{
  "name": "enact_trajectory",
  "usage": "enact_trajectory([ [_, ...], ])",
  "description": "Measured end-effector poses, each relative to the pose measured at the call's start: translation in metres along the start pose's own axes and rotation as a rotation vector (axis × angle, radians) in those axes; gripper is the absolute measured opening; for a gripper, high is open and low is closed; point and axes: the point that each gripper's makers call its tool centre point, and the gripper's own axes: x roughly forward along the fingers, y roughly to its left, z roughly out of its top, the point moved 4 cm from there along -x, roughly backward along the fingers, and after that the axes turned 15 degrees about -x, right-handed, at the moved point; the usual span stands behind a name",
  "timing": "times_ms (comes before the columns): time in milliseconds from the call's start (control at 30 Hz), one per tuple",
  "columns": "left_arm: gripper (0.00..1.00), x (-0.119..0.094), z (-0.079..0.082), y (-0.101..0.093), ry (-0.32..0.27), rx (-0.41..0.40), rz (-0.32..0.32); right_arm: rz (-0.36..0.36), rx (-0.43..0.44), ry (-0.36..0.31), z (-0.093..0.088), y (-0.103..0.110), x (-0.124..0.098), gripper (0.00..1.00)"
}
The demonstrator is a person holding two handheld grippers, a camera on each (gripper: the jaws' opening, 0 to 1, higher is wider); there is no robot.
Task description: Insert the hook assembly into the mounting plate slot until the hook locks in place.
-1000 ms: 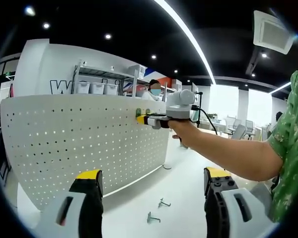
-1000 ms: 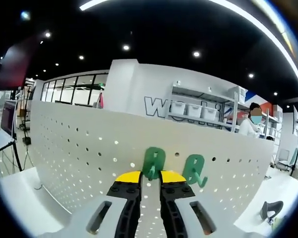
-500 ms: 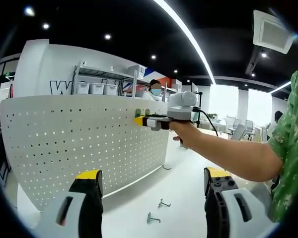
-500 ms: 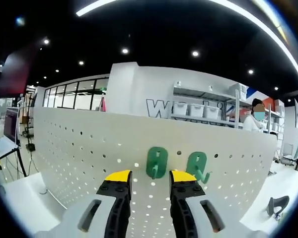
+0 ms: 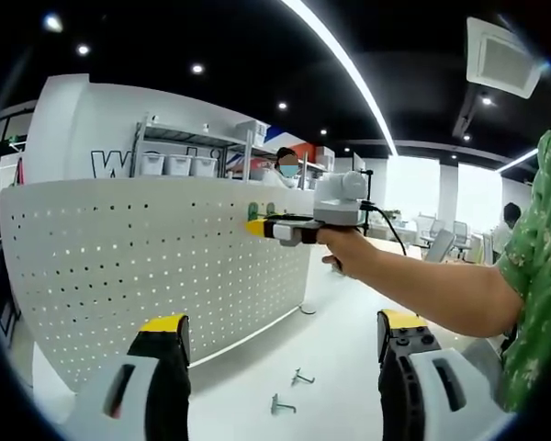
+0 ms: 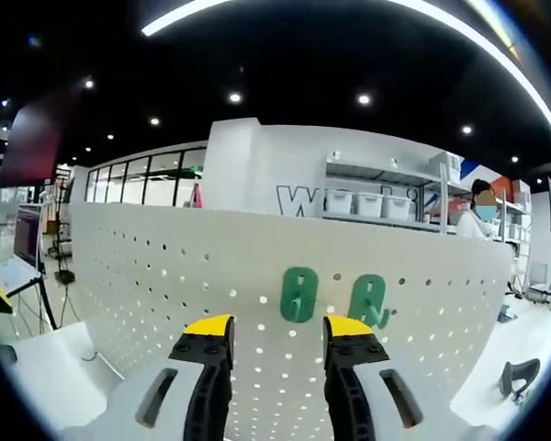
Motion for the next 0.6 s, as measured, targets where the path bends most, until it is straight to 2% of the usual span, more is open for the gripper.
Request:
enact_trajectory([
  [600, 0.86, -0.002, -0.001, -0.007, 0.000, 0.009, -0.002, 0.026, 0.015, 0.006, -0.008, 0.005, -0.028, 0.45],
])
